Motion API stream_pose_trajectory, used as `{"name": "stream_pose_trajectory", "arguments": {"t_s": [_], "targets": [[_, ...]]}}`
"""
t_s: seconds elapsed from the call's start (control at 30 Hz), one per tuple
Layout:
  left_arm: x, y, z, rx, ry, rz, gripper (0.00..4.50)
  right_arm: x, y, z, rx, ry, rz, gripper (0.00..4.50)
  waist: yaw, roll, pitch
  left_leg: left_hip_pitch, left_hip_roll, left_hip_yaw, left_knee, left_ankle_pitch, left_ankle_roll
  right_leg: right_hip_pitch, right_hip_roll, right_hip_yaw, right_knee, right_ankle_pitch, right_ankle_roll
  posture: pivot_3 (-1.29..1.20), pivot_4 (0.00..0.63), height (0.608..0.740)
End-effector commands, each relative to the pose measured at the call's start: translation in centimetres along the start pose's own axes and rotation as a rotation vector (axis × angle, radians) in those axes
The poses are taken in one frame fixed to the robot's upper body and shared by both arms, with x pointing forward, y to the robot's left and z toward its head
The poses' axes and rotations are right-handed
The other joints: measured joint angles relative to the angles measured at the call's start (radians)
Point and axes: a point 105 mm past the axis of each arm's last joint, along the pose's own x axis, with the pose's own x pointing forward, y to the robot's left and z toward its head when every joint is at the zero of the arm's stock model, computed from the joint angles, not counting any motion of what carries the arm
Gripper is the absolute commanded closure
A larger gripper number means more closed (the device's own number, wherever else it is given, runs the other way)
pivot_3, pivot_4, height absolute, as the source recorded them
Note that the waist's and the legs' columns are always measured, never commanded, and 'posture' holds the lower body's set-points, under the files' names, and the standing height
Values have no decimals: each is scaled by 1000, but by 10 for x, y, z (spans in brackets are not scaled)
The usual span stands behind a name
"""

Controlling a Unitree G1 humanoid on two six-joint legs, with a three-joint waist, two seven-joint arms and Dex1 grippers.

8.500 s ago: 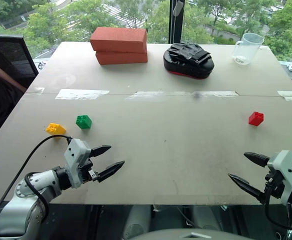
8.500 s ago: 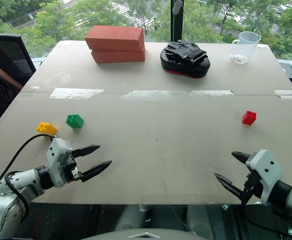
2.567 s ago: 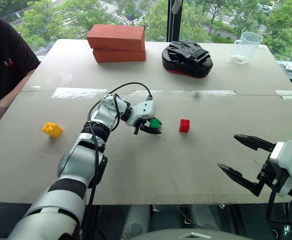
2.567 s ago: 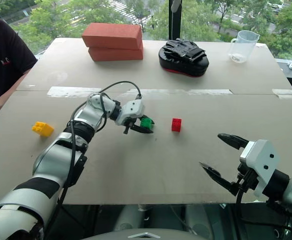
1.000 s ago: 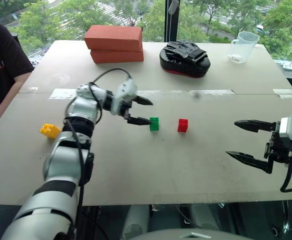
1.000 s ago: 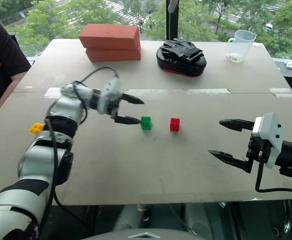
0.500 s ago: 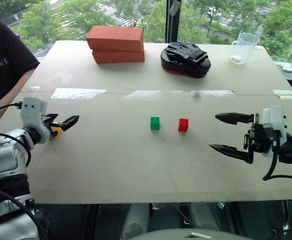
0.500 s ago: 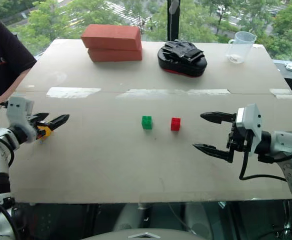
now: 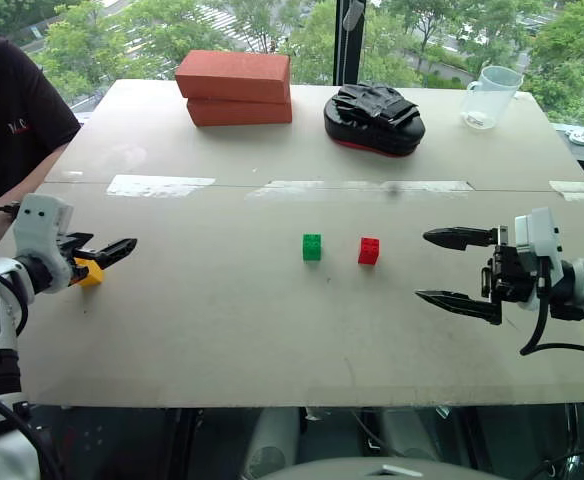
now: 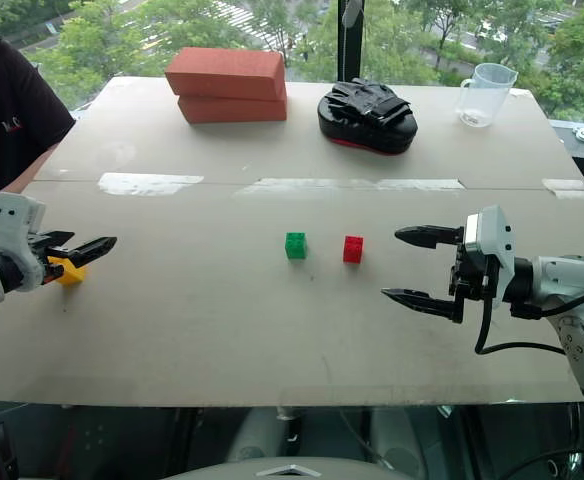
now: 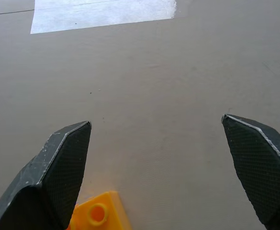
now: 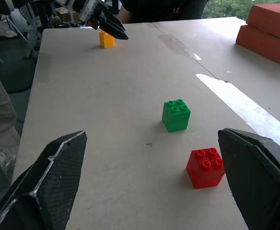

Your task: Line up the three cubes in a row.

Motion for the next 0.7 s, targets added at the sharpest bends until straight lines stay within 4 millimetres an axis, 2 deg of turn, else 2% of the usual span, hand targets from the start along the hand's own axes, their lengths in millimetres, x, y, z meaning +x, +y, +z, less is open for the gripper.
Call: {"name": "stream_pose_trajectory", "arguments": {"t_s": [0.03, 0.1, 0.2, 0.37, 0.53, 0.7], "targets": [[-12, 10, 15, 21, -42, 52, 30, -2, 4, 11, -57, -11, 1, 0, -1, 0, 0, 0, 0, 0, 0, 0, 0, 0, 1, 0, 0, 0, 0, 0, 150, 740], [-15, 7, 13, 16, -34, 39, 30, -1, 4, 11, -55, -11, 0, 0, -1, 0, 0, 0, 0, 1, 0, 0, 0, 0, 1, 1, -1, 0, 1, 0, 150, 740], [-22, 16, 8, -21, -24, 101, 30, 0, 3, 10, -50, -13, 6, 0, 0, 0, 0, 0, 0, 1, 0, 0, 0, 0, -1, 1, -1, 0, 0, 0, 150, 740], [-27, 23, -10, -70, 35, 186, 30, 1, 1, 11, -55, -11, 24, 0, -1, 0, 0, 0, 0, 0, 0, 0, 0, 0, -2, 1, -1, 0, -1, 0, 150, 740], [-25, 17, -21, -133, 67, 192, 30, 2, 3, 14, -69, -25, 68, 0, 3, 0, 0, 0, 0, 0, 0, 0, 0, 0, -3, 0, -1, 0, -1, 0, 150, 740], [-19, 8, -23, -159, 89, 184, 30, 4, 5, 16, -91, -26, 96, 0, 1, 0, 0, 0, 0, 0, 0, 0, 0, 0, -3, 0, -2, 0, -1, 0, 150, 740]]}}
